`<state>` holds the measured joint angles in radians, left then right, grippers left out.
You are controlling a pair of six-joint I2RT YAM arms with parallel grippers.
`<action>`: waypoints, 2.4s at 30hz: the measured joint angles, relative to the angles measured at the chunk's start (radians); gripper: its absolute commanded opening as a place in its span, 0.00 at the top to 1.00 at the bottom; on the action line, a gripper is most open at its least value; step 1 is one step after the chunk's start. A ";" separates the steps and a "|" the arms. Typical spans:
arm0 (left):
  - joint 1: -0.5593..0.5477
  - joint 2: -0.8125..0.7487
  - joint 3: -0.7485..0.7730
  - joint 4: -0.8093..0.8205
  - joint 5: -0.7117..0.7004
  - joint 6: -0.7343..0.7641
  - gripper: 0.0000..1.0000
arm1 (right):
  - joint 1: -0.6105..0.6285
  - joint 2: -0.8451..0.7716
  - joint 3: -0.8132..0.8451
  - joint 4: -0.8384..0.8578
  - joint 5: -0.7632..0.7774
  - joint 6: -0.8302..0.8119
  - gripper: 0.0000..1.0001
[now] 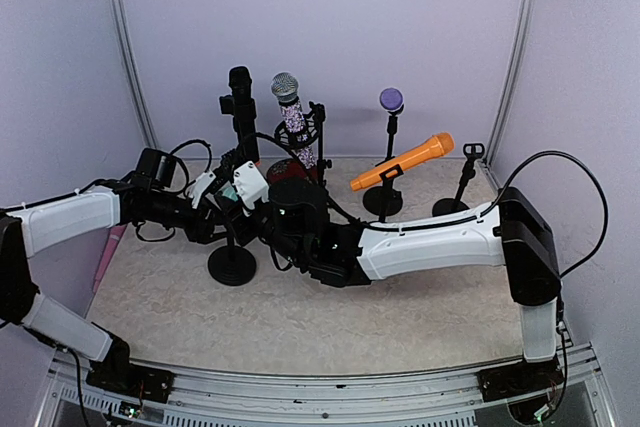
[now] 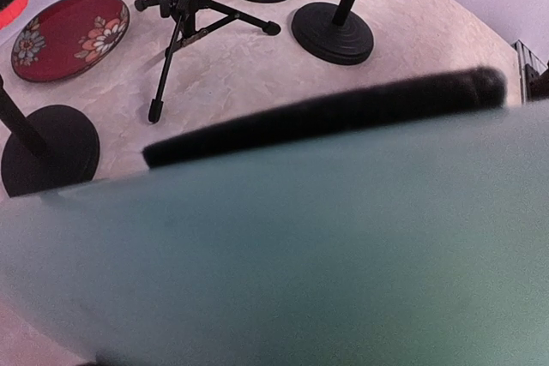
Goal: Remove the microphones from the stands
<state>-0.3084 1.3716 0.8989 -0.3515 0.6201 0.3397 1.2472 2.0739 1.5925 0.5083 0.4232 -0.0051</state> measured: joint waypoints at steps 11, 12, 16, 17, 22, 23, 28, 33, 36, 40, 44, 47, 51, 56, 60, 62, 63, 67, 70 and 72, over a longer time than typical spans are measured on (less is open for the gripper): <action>0.009 0.045 0.000 0.025 0.028 -0.020 0.76 | -0.001 0.000 -0.016 0.018 0.005 0.026 1.00; 0.009 0.045 0.000 0.027 0.031 -0.018 0.77 | -0.002 0.000 -0.018 0.022 0.006 0.027 1.00; 0.015 0.045 0.000 0.029 0.038 -0.017 0.97 | -0.002 0.000 -0.029 0.042 0.008 0.032 1.00; 0.017 0.045 0.000 0.029 0.040 -0.017 0.98 | -0.002 0.000 -0.034 0.050 0.008 0.034 1.00; 0.022 0.045 -0.001 0.035 0.055 -0.017 1.00 | -0.002 -0.016 -0.073 0.087 0.010 0.046 1.00; 0.022 0.045 -0.003 0.039 0.056 -0.017 1.00 | -0.002 -0.024 -0.085 0.092 0.011 0.048 1.00; 0.014 0.045 -0.014 0.082 0.084 -0.018 1.00 | -0.002 -0.077 -0.156 0.106 0.015 0.052 1.00; 0.000 0.045 -0.016 0.126 0.105 -0.016 1.00 | 0.003 -0.134 -0.222 0.111 0.027 0.048 1.00; -0.009 0.045 -0.016 0.146 0.115 -0.014 1.00 | 0.013 -0.165 -0.256 0.113 0.045 0.033 1.00; -0.019 0.045 -0.018 0.163 0.131 -0.013 1.00 | 0.033 -0.197 -0.291 0.114 0.077 0.000 1.00; -0.025 0.045 -0.018 0.172 0.140 -0.013 1.00 | 0.048 -0.224 -0.319 0.115 0.103 -0.029 1.00; -0.025 0.045 -0.018 0.179 0.148 -0.013 1.00 | 0.055 -0.242 -0.334 0.114 0.113 -0.047 1.00; -0.025 0.045 -0.018 0.188 0.164 -0.012 1.00 | 0.069 -0.278 -0.357 0.103 0.122 -0.071 1.00; -0.023 0.053 -0.017 0.192 0.166 -0.013 1.00 | 0.094 -0.326 -0.385 0.074 0.143 -0.092 1.00; -0.023 0.063 -0.010 0.195 0.166 -0.017 1.00 | 0.106 -0.356 -0.399 0.058 0.154 -0.106 1.00; -0.023 0.066 -0.008 0.198 0.161 -0.021 1.00 | 0.114 -0.369 -0.403 0.055 0.162 -0.114 1.00; -0.022 0.068 -0.007 0.201 0.157 -0.023 1.00 | 0.118 -0.376 -0.407 0.053 0.164 -0.117 1.00; -0.004 0.077 -0.006 0.203 0.109 -0.042 1.00 | 0.143 -0.418 -0.413 0.048 0.168 -0.133 1.00; 0.029 0.103 -0.006 0.188 0.027 -0.064 1.00 | 0.173 -0.489 -0.413 0.073 0.198 -0.160 1.00; 0.032 0.117 0.013 0.180 0.011 -0.077 1.00 | 0.182 -0.538 -0.413 0.099 0.212 -0.177 1.00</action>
<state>-0.2760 1.4887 0.9115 -0.1719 0.6312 0.2626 1.4296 1.5360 1.1797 0.6075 0.6353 -0.1825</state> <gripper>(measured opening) 0.257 0.440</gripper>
